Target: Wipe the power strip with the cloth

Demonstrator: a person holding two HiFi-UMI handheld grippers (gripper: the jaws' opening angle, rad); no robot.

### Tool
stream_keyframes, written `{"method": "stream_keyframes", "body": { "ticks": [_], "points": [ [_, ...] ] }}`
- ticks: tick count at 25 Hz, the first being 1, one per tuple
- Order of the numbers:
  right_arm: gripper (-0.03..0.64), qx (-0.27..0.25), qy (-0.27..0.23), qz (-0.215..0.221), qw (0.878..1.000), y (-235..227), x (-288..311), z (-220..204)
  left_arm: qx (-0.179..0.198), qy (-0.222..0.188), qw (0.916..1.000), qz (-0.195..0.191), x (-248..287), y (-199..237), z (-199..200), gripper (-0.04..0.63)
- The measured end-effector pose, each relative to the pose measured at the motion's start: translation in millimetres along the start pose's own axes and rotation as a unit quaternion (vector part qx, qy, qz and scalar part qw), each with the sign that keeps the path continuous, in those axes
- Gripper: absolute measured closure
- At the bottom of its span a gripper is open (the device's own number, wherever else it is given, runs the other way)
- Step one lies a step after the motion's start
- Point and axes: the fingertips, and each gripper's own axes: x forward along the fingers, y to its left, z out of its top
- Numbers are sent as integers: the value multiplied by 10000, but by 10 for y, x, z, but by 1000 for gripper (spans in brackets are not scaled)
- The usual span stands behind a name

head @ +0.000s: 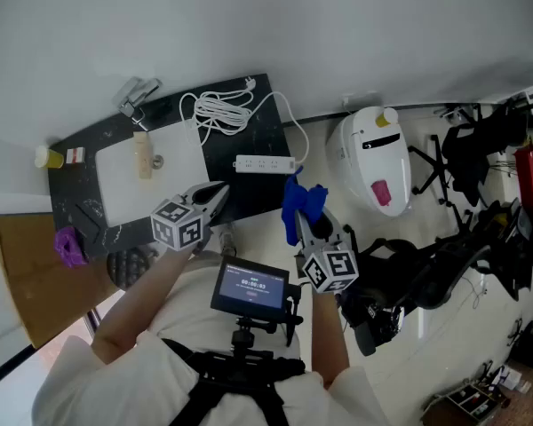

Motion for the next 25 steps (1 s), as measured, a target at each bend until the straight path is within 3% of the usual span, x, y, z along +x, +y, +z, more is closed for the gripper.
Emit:
{"method": "stream_keyframes", "body": {
  "ticks": [10,19,25],
  "points": [
    [512,-70,237,-51,9997,207,557,86,40,-84,9999,-72,-127,392,393,595],
    [512,-186,444,103,9988,241,1102,7,37,3,9999,-110,31,619,454,595],
    [512,-309,771,401,9957,182,1478,-152,-16,27,10000,91,188,726,473,595]
  ]
}}
